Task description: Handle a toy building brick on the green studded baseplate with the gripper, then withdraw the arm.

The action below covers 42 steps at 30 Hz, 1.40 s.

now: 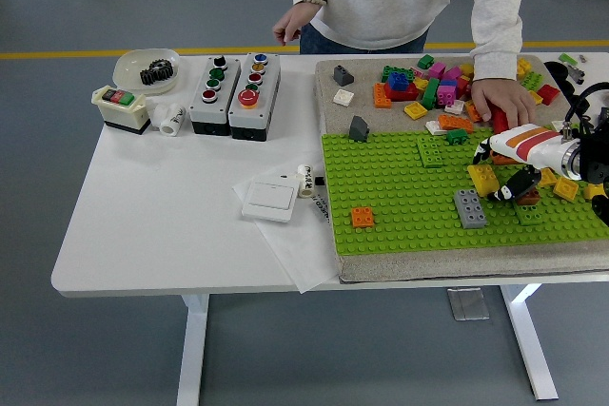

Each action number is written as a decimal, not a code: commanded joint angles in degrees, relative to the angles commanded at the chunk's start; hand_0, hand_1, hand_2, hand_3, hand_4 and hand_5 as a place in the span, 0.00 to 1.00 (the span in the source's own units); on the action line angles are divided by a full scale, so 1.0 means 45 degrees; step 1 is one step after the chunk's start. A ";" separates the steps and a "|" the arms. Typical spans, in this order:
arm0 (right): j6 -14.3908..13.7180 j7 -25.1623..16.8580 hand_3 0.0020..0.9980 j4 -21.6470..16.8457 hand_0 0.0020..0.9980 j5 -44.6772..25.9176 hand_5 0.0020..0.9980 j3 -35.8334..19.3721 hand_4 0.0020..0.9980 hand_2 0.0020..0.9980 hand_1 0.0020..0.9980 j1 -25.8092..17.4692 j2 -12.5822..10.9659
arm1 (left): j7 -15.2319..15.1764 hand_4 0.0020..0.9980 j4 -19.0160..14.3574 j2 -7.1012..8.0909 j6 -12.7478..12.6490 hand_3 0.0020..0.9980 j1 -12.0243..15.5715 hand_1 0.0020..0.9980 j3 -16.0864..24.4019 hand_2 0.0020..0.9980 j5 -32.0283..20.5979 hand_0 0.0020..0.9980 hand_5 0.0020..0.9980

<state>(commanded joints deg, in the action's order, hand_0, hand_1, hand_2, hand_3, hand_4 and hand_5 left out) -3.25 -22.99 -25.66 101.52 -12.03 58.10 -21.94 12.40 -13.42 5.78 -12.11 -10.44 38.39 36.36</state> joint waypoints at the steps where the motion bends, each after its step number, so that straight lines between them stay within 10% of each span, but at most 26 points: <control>1: -0.0015 -0.0017 0.57 -0.0005 0.65 -0.0008 0.35 -0.0007 0.82 0.65 0.65 -0.0014 -0.0022 | -0.0003 0.72 0.0001 -0.0003 0.0000 0.65 -0.0004 0.82 0.0000 0.80 -0.0002 0.82 0.61; 42: -0.0262 -0.0384 0.53 -0.0456 0.60 0.0166 0.35 -0.0126 0.75 0.60 0.59 -0.0063 -0.0516 | -0.0054 0.72 0.0042 -0.0030 0.0020 0.65 0.0098 0.82 -0.0047 0.80 -0.0166 0.82 0.62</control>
<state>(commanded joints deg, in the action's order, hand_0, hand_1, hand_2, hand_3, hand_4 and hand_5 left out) -4.43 -24.72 -27.71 102.27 -12.59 57.82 -24.26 12.15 -13.23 5.64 -12.02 -10.00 38.18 35.61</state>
